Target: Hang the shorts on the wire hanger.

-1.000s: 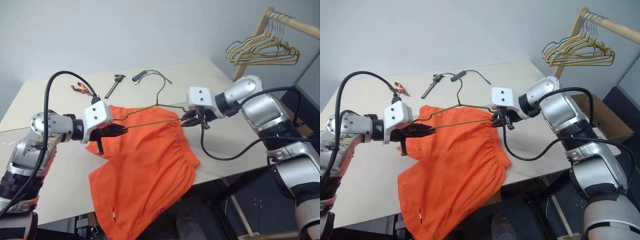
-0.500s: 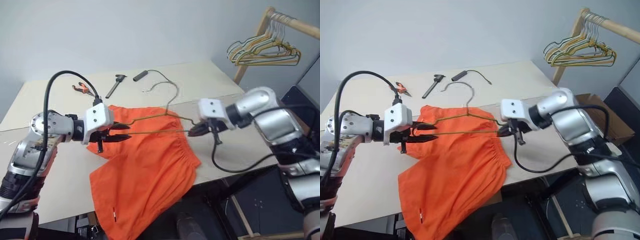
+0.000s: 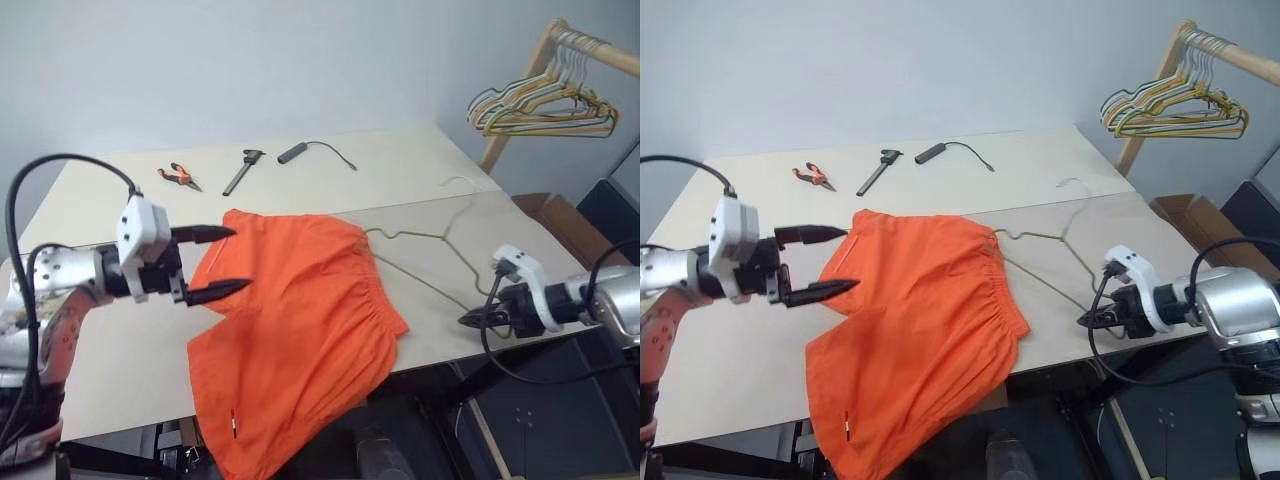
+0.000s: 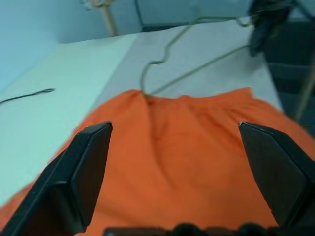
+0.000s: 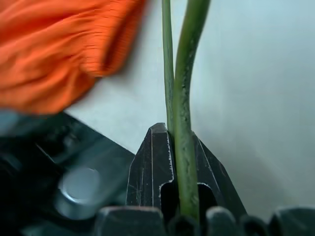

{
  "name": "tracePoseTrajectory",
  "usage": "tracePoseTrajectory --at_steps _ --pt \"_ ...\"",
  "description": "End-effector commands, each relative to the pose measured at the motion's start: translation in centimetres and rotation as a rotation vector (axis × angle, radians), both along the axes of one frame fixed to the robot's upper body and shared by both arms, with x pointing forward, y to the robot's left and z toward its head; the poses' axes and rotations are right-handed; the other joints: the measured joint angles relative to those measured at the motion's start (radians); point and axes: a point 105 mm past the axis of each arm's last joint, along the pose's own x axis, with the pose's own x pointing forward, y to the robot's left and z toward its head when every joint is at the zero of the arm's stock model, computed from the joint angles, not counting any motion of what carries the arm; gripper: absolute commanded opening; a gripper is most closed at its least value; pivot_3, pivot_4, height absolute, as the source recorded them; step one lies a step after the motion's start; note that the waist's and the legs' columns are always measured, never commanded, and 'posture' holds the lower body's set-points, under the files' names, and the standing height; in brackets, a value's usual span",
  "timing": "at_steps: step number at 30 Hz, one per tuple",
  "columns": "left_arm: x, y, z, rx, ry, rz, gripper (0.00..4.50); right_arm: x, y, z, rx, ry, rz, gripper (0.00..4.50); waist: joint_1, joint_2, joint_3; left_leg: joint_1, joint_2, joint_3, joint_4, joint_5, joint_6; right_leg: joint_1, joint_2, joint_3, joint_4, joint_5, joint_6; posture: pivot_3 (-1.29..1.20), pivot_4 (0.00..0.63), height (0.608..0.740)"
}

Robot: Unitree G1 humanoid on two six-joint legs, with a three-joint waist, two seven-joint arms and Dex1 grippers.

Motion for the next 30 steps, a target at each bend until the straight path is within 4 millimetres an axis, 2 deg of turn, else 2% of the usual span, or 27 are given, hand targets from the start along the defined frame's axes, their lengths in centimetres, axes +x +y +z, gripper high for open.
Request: tracePoseTrajectory --at_steps 1,7,11,22,27,30 --pt "-1.7 -0.6 1.2 0.006 -0.054 -0.065 4.48 -0.8 -0.7 0.6 0.124 0.107 -0.138 0.00 0.013 0.000 0.000 0.002 0.000 0.000 0.000 0.000 0.000 0.002 0.000 0.000 0.000 0.000 0.000 -0.09 0.059 0.740" --pt "-3.5 -0.9 0.5 0.030 0.002 -0.119 4.48 -2.9 -1.6 -0.8 0.213 0.226 -0.221 0.00 0.052 0.000 0.000 0.003 0.000 0.002 0.000 -0.001 0.001 0.004 0.002 -0.001 -0.003 -0.001 -0.001 -0.07 0.049 0.740" --pt "-3.8 -1.1 0.0 0.052 0.011 -0.129 4.48 -3.8 -0.7 -0.9 0.283 0.285 -0.186 0.00 0.065 0.000 0.000 0.005 0.000 0.005 0.000 -0.001 0.001 0.006 0.002 -0.001 -0.003 -0.001 -0.001 -0.06 0.051 0.740" --pt "-4.1 -1.1 -0.1 0.058 0.018 -0.123 4.48 -3.0 -1.8 0.4 0.371 0.221 -0.244 0.00 0.074 0.000 0.001 0.005 0.001 0.010 -0.001 -0.001 0.002 0.006 0.003 -0.001 -0.005 -0.001 -0.001 -0.04 0.060 0.740" --pt "-4.2 -1.0 -0.2 0.065 0.022 -0.119 4.48 -5.3 -1.1 0.8 0.411 0.306 -0.166 0.00 0.094 0.000 0.001 0.005 0.002 0.011 -0.001 -0.002 0.002 0.006 0.003 -0.001 -0.006 -0.001 -0.001 -0.04 0.061 0.740" --pt "-4.1 -1.0 -0.2 0.067 0.023 -0.117 4.48 -5.7 -1.3 0.5 0.402 0.318 -0.166 0.00 0.099 0.000 0.002 0.005 0.003 0.013 -0.001 -0.002 0.002 0.006 0.004 -0.001 -0.006 -0.002 -0.001 -0.04 0.062 0.740"
